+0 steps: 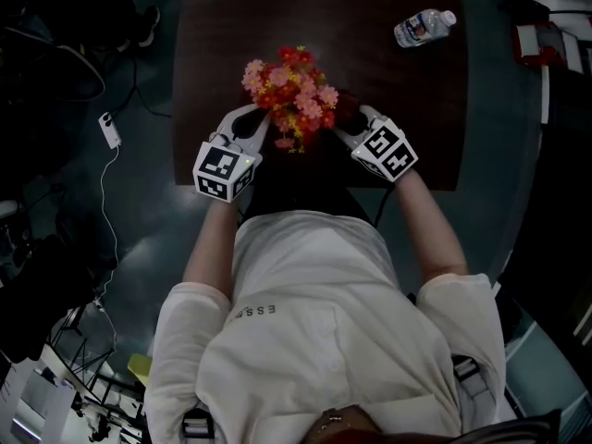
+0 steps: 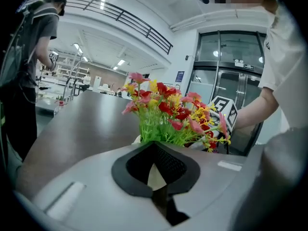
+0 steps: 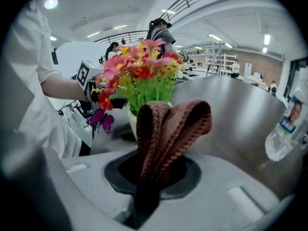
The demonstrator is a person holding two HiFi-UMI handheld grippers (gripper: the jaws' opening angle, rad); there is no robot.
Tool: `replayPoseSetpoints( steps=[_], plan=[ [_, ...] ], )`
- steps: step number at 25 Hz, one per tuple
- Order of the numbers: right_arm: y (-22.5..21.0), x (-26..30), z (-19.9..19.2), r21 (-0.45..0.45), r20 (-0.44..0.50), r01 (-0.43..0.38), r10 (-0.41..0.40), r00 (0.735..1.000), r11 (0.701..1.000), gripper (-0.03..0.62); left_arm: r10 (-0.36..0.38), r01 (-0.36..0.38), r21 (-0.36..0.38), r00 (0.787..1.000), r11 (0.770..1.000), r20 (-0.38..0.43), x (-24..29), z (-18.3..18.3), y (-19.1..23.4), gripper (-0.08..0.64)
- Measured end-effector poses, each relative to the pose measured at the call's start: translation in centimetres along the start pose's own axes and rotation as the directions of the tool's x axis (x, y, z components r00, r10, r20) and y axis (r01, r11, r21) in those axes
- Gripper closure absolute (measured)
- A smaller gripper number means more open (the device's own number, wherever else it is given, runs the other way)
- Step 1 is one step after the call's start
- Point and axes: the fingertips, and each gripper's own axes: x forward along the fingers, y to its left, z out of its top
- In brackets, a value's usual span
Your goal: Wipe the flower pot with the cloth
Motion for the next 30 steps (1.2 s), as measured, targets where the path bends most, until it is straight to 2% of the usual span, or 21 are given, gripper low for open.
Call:
replayPoseSetpoints(
  steps=[2, 4, 7, 9, 11, 14, 19, 22, 25, 30],
  plan=[
    [-2.5, -0.5, 1.3, -0.039, 0.024, 0.031, -0.03, 0.999, 0.999, 0.546, -0.012, 0.012, -0.025, 1.0, 1.0, -0.001, 0.2, 0.4, -0.1, 0.546],
    [-4.8, -0.5, 2.9, -0.053, 0.049, 0.026, -0.023, 0.999, 0.998, 0.546, -0.011, 0.011, -0.036, 1.0, 0.999, 0.0, 0.5, 0.5, -0.4, 0.546],
    [-7.0, 0.8, 5.1, -0.114, 0.069, -0.042, 0.05, 0.996, 0.993, 0.546, 0.027, -0.027, -0.054, 1.0, 0.998, 0.007, 0.6, 0.3, -0.4, 0.546],
    [-7.7, 2.3, 6.6, -0.17, 0.075, -0.13, 0.145, 0.987, 0.977, 0.546, 0.067, -0.064, -0.091, 0.997, 0.994, 0.029, 0.7, 0.6, 0.0, 0.546],
    [-7.3, 3.7, 7.9, -0.235, 0.065, -0.262, 0.284, 0.957, 0.936, 0.546, 0.113, -0.104, -0.143, 0.992, 0.984, 0.06, 0.7, 0.9, 0.4, 0.546],
    [-6.1, 5.4, 9.2, -0.335, 0.011, -0.425, 0.455, 0.891, 0.841, 0.546, 0.168, -0.149, -0.181, 0.982, 0.972, 0.09, 0.5, 0.9, 0.3, 0.546],
    [-4.6, 7.9, 11.2, -0.423, -0.09, -0.552, 0.572, 0.815, 0.719, 0.546, 0.205, -0.181, -0.193, 0.973, 0.964, 0.108, 0.0, 0.9, 0.8, 0.546],
    [-3.7, 8.8, 11.4, -0.424, -0.136, -0.61, 0.619, 0.773, 0.669, 0.546, 0.228, -0.205, -0.197, 0.968, 0.959, 0.108, -0.2, 0.9, 0.9, 0.546],
    [-3.6, 8.9, 11.0, -0.409, -0.13, -0.627, 0.638, 0.759, 0.663, 0.546, 0.254, -0.227, -0.208, 0.961, 0.951, 0.11, 0.0, 0.8, 0.9, 0.546],
    [-3.9, 8.2, 10.6, -0.379, -0.092, -0.626, 0.645, 0.758, 0.682, 0.546, 0.282, -0.253, -0.217, 0.953, 0.943, 0.114, -0.4, 0.7, 1.3, 0.546]
  ],
)
